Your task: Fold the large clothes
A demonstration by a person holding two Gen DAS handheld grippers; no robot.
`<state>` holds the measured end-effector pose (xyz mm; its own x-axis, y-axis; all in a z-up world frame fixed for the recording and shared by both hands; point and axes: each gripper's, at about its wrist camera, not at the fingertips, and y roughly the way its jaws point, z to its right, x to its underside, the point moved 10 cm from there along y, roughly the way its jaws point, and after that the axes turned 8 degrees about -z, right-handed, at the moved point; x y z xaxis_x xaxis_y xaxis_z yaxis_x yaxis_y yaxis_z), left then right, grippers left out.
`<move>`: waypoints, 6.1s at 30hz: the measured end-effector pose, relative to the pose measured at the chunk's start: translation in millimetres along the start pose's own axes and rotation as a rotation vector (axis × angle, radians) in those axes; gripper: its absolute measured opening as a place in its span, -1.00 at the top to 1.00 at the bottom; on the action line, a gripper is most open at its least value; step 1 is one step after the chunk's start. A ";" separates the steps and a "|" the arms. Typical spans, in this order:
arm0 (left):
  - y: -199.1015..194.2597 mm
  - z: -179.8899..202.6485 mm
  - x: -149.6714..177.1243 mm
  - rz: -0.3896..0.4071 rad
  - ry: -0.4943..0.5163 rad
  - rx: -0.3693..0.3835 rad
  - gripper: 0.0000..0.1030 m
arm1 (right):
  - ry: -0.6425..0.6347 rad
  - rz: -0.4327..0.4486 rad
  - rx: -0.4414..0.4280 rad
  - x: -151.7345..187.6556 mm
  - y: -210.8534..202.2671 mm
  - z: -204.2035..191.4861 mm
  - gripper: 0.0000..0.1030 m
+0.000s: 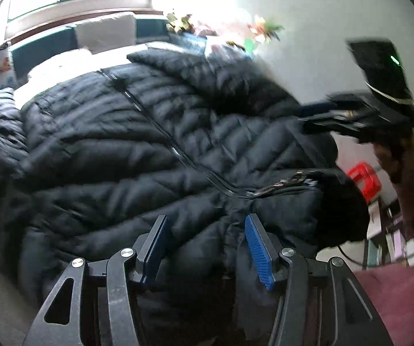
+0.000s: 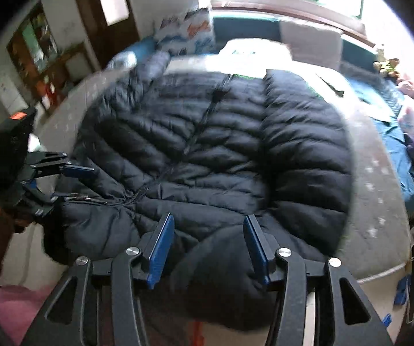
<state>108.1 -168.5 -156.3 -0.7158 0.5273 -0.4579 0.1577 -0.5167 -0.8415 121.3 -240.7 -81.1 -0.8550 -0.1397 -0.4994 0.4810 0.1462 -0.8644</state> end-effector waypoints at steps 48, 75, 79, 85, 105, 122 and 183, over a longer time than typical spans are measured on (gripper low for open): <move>-20.4 -182.1 -89.9 -0.019 -0.497 -0.023 -0.19 | 0.184 -0.114 0.026 -65.5 107.4 111.5 -0.14; 40.7 -262.4 -89.1 -0.057 -0.565 -0.226 0.23 | 0.259 -0.153 -0.080 -82.1 146.6 154.3 -0.47; 23.5 -265.7 -86.4 0.035 -0.604 -0.242 0.55 | 0.212 -0.143 -0.001 -81.5 137.4 145.3 0.18; -31.1 -270.2 -86.5 0.158 -0.598 -0.365 0.62 | 0.117 -0.056 0.049 -112.5 109.0 111.0 0.66; -126.2 -395.1 -56.8 0.236 -0.765 -0.335 0.09 | 0.014 -0.066 0.102 -205.8 144.4 70.3 0.45; -155.6 -514.6 49.0 0.344 -1.101 -0.206 -0.33 | -0.256 -0.233 -0.066 -57.8 117.6 -11.3 0.38; -70.7 -109.3 30.6 0.101 -0.298 -0.490 -0.05 | -0.260 -0.024 -0.167 -5.1 47.3 35.6 0.22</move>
<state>149.5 -42.2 -142.1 -0.8302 0.2418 -0.5023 0.4808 -0.1452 -0.8647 155.3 -267.9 -121.6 -0.7771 -0.3877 -0.4958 0.4048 0.2954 -0.8654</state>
